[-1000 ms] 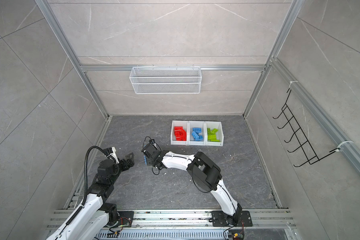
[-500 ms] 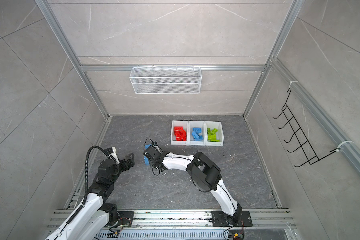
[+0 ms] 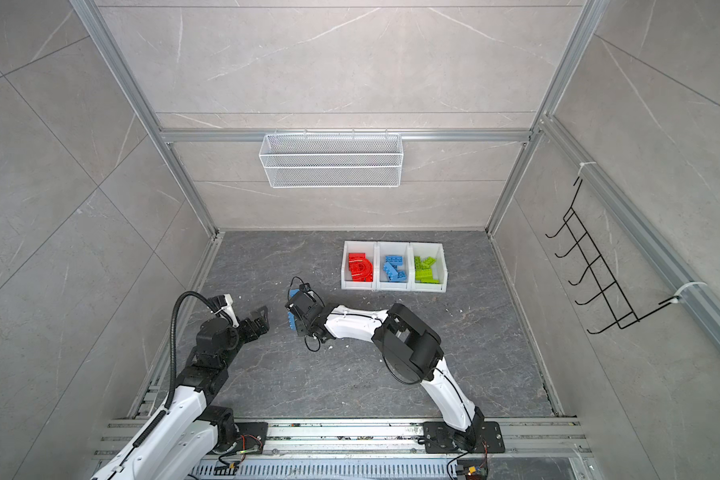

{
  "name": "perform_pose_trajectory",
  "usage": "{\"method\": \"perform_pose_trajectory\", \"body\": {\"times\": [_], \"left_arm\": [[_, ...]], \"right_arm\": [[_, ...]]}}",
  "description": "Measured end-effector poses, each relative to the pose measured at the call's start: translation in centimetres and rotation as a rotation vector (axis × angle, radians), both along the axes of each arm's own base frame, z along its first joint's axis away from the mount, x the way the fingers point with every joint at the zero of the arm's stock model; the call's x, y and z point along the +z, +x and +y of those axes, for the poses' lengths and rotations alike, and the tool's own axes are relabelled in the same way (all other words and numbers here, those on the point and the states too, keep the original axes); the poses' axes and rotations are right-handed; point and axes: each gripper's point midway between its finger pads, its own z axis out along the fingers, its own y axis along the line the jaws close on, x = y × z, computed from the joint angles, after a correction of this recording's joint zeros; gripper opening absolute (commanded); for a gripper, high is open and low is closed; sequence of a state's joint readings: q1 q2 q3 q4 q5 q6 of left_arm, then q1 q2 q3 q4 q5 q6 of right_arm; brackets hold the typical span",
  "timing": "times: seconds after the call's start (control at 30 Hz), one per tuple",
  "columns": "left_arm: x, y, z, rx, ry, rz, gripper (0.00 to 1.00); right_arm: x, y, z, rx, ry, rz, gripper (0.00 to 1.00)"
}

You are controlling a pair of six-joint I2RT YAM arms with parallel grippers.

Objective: Sort the legos into containers by color
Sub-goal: 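Close the right gripper on the lime-green brick and lift it, then carry the lime-green brick with the right gripper and drop it into the green compartment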

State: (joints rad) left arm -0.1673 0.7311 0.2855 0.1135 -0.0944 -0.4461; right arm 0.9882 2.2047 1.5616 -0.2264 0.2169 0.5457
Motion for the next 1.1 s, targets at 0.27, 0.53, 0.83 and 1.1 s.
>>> {"method": "perform_pose_trajectory", "body": {"times": [0.27,0.53,0.83,1.1], "left_arm": [[0.0,0.0,0.0,0.0,0.0,0.001,0.99],[0.0,0.0,0.0,0.001,0.001,0.001,0.99],[-0.1,0.0,0.0,0.001,0.001,0.002,0.99],[-0.1,0.0,0.0,0.001,0.001,0.002,0.99]], "right_arm": [[0.0,0.1,-0.2,-0.006,-0.007,-0.007,0.36],[0.0,0.3,-0.4,-0.009,-0.021,-0.018,0.29],[3.4,0.7,-3.4,0.013,0.027,-0.018,0.23],[10.3,6.3,-13.9,-0.116,0.174,-0.057,0.21]]}}
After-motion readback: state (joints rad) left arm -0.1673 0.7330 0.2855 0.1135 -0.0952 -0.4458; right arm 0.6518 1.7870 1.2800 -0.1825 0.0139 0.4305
